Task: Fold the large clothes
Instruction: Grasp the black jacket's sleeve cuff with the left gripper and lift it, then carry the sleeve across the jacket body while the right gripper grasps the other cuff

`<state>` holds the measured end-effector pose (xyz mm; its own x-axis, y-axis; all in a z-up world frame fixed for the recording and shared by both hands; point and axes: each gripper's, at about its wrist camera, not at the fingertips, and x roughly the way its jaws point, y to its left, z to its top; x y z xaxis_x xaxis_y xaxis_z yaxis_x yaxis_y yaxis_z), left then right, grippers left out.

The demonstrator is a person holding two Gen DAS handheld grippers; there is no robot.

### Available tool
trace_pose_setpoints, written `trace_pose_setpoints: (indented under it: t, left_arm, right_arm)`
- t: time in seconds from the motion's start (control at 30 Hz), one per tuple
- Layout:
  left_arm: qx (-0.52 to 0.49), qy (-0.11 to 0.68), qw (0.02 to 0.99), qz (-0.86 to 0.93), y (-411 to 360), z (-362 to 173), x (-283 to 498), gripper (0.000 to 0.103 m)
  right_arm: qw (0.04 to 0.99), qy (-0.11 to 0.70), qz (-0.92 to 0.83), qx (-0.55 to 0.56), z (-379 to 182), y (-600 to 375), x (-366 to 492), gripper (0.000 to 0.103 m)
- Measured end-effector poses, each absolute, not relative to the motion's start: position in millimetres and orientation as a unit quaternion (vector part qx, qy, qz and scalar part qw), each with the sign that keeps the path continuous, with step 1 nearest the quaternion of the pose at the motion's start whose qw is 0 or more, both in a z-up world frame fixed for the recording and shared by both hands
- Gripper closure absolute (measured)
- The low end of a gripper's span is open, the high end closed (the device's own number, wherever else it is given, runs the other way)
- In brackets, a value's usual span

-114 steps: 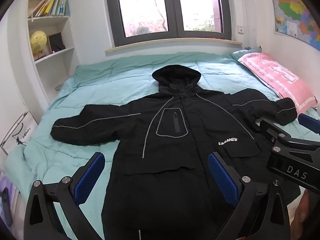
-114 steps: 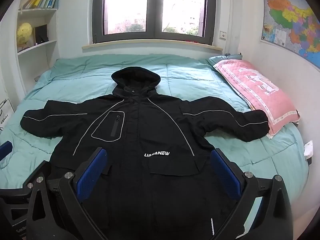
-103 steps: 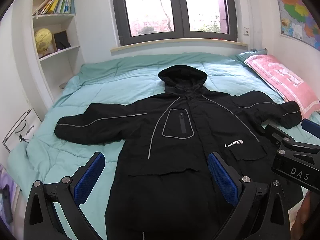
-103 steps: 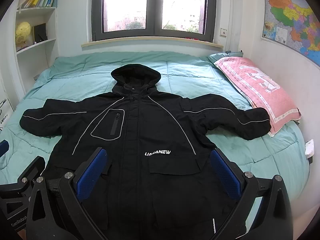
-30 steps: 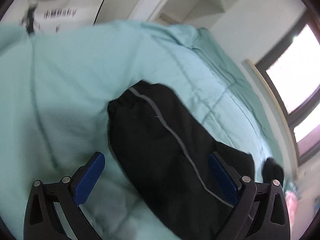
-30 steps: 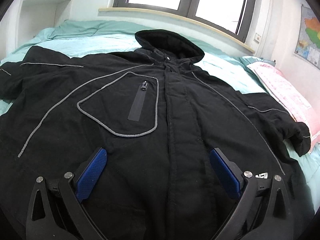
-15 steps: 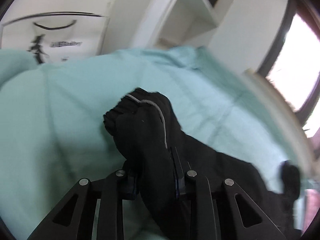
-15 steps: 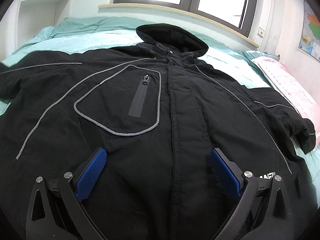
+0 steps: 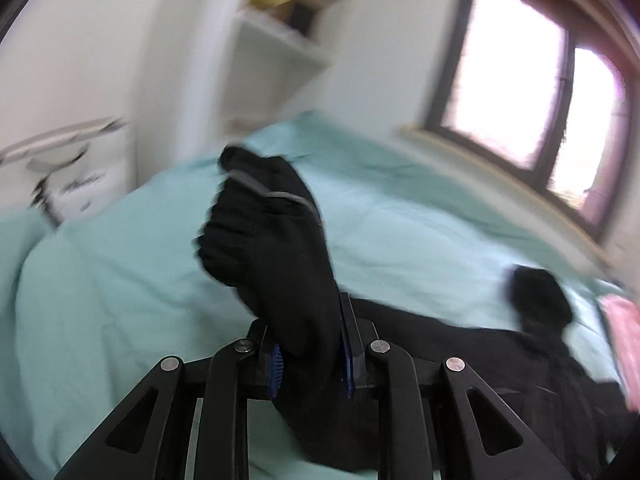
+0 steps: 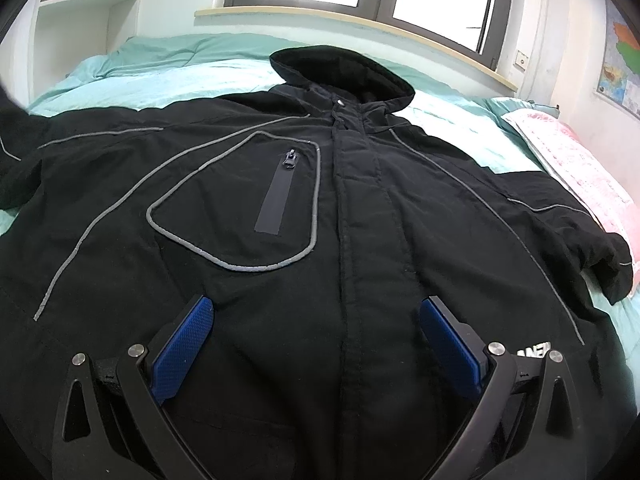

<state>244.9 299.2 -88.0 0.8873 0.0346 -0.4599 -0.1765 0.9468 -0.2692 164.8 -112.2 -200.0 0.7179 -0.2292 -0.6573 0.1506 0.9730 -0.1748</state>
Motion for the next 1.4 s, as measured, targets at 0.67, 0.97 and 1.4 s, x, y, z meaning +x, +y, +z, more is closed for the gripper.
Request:
trace_pose_setpoints:
  t: [0.67,0.97,1.4]
  left_arm:
    - [0.029,0.356,0.907,-0.223,-103,-121,236,0.081]
    - [0.029,0.444,0.860,-0.251,-153,-204,245,0.077]
    - [-0.024,0.384,0.871,-0.304,-90,-116,221,0.040]
  right_arm:
    - [0.930,0.319,-0.168,0.070,-106,-270,48,0.000]
    - [0.904,0.389,-0.169,0.046,-143,-289,53,0.000]
    - [0.887,0.451,-0.058,0.082,-107,-280,107,0.001]
